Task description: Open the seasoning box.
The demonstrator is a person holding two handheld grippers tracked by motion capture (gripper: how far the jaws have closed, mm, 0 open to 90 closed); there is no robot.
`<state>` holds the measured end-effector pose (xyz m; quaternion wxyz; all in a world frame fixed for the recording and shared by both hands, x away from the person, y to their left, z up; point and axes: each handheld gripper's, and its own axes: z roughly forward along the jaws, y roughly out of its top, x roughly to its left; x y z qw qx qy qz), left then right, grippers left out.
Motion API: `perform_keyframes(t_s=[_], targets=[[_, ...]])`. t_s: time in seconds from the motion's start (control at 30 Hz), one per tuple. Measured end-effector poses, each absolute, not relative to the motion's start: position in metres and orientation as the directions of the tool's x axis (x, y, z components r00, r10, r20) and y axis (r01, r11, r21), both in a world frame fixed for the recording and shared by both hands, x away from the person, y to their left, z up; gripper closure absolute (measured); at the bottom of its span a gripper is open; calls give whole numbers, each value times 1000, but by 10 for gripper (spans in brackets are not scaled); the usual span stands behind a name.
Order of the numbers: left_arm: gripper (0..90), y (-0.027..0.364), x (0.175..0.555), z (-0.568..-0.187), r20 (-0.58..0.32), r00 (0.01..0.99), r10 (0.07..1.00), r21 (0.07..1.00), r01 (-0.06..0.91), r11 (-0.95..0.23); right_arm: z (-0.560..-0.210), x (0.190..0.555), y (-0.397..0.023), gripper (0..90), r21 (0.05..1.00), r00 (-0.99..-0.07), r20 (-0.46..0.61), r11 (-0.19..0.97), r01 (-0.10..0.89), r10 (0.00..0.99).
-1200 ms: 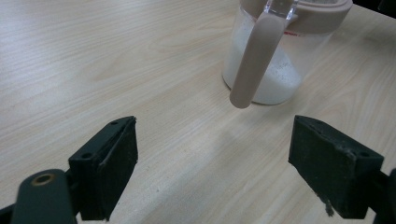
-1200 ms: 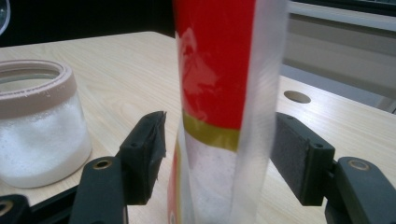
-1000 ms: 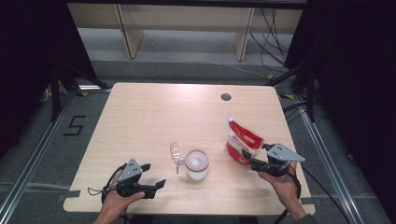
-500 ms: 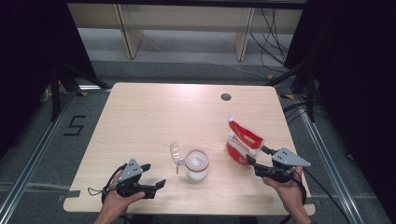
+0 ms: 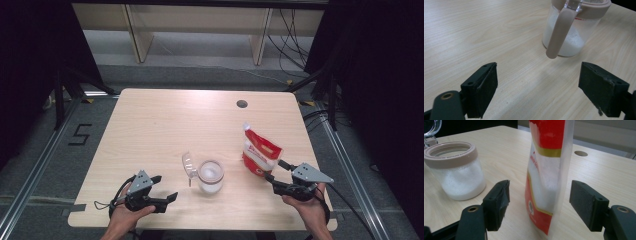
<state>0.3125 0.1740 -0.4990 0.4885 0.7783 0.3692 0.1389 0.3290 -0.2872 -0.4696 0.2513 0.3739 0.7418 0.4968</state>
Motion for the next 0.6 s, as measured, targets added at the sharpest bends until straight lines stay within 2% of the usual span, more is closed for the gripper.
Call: perform_keyframes(t_s=[0.03,0.07,0.27,0.6], targets=[[152,174,313,-499,-147,687,712,864,440,-246,-470,330,-289,329,929,-604,-24,240,280,797],[152,174,313,-499,-149,686,712,863,441,-245,-469,327,-288,329,920,-598,5,231,317,801],[152,175,312,-497,-131,687,715,864,433,-257,-473,326,-290,310,918,-611,-5,247,312,792],[152,174,312,-494,-164,683,712,871,439,-221,-477,320,-288,293,892,-618,9,273,360,786]])
